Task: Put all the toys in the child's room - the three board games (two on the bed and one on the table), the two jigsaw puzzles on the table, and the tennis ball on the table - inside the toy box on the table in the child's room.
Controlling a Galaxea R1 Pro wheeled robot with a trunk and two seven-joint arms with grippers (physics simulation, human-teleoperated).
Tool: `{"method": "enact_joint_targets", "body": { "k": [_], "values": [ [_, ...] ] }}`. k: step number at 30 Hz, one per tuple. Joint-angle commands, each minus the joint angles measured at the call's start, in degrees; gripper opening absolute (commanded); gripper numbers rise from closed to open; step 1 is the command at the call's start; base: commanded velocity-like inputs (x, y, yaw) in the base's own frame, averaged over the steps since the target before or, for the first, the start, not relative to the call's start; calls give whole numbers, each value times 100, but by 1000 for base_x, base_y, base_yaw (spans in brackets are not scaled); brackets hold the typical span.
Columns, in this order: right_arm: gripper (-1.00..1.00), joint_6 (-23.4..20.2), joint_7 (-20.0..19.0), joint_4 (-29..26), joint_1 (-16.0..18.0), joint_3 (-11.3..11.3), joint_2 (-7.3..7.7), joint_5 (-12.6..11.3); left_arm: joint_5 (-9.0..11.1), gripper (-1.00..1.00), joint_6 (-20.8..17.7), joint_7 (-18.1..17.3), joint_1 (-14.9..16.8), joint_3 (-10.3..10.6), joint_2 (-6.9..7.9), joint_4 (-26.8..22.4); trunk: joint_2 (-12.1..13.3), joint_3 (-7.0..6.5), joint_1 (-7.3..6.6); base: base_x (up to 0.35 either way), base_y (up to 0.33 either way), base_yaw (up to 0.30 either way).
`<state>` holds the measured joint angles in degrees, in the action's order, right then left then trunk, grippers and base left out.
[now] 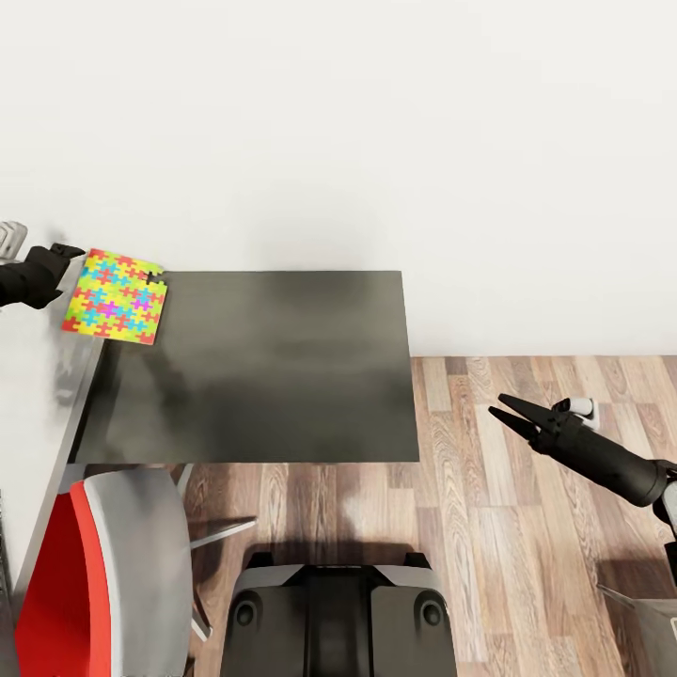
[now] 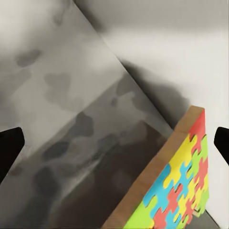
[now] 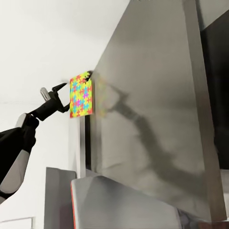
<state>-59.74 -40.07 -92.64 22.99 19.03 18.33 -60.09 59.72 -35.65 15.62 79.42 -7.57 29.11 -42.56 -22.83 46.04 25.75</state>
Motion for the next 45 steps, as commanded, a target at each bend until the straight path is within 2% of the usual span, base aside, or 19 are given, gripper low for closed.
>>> {"method": "enact_joint_targets", "body": {
  "k": [1, 18, 37, 45],
  "values": [
    [100, -26, -22, 0, 5, 6, -5, 24, 59, 100, -21, 50, 3, -8, -1, -7, -9, 6, 3, 0, 0, 134],
    [100, -26, 88, 0, 19, 4, -20, 24, 55, 100, -20, 47, -4, -17, 2, -9, -9, 6, 3, 0, 0, 185],
    [100, -26, 134, 0, 98, -1, -33, 24, 75, 100, -58, 38, 13, -32, 6, -15, -9, 6, 3, 0, 0, 32],
    [100, -26, 144, 0, 147, -10, -100, 24, 94, 100, -74, 33, 83, -43, 5, -16, -9, 6, 3, 0, 0, 9]
  ]
}}
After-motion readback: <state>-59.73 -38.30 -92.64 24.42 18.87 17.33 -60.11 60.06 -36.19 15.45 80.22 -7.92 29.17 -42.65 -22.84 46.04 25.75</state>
